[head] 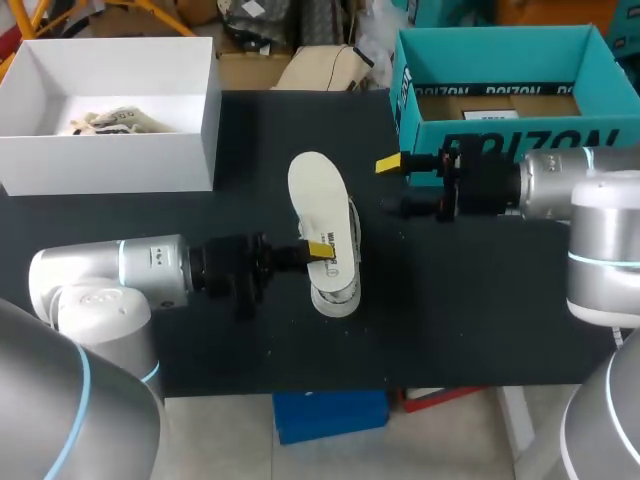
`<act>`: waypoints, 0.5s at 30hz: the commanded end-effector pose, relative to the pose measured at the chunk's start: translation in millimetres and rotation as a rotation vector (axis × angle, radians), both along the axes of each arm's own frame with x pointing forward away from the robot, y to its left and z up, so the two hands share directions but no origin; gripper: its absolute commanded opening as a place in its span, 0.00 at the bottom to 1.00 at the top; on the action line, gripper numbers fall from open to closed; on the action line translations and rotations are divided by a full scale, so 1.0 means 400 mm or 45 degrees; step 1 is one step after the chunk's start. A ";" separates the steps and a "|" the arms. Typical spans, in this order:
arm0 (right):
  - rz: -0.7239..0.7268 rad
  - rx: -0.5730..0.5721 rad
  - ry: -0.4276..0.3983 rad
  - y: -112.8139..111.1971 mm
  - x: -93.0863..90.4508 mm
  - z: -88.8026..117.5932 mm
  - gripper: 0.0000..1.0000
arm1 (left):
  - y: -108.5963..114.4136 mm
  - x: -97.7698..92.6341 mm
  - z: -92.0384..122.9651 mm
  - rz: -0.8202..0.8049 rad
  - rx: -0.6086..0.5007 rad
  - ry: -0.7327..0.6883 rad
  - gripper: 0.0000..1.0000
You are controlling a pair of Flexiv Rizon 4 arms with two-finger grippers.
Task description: Take the shoe out of the shoebox, open the shoe tongue, remove and reinsert the insole, then place the shoe into the shoebox
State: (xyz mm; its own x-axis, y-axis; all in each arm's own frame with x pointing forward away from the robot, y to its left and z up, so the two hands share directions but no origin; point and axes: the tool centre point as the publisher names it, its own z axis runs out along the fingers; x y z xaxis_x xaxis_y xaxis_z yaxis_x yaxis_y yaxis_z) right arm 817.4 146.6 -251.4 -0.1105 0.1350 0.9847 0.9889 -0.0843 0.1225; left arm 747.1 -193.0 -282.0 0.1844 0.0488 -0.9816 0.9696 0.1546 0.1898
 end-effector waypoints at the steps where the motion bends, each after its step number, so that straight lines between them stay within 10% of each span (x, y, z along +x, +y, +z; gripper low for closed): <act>1: 0.120 -0.039 0.018 0.033 0.014 -0.031 1.00 | -0.004 -0.002 0.000 0.004 0.005 -0.002 0.00; 6: 0.158 -0.041 0.027 0.059 0.008 -0.042 1.00 | -0.004 -0.002 0.000 0.004 0.005 -0.002 0.00; 12: 0.174 -0.039 0.024 0.089 0.006 -0.044 0.68 | -0.004 -0.002 0.000 0.004 0.005 -0.002 0.00; 15: 0.181 -0.033 0.029 0.105 0.002 -0.052 0.69 | -0.004 -0.002 0.000 0.004 0.005 -0.002 0.00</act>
State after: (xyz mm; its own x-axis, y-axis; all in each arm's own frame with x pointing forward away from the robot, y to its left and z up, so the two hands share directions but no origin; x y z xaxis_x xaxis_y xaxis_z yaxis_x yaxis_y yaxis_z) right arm 815.7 181.0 -267.4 -0.1094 0.1487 0.9828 0.9931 0.0572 0.1019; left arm 747.3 -192.9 -281.5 0.1837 0.0502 -0.9817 0.9699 0.1529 0.1893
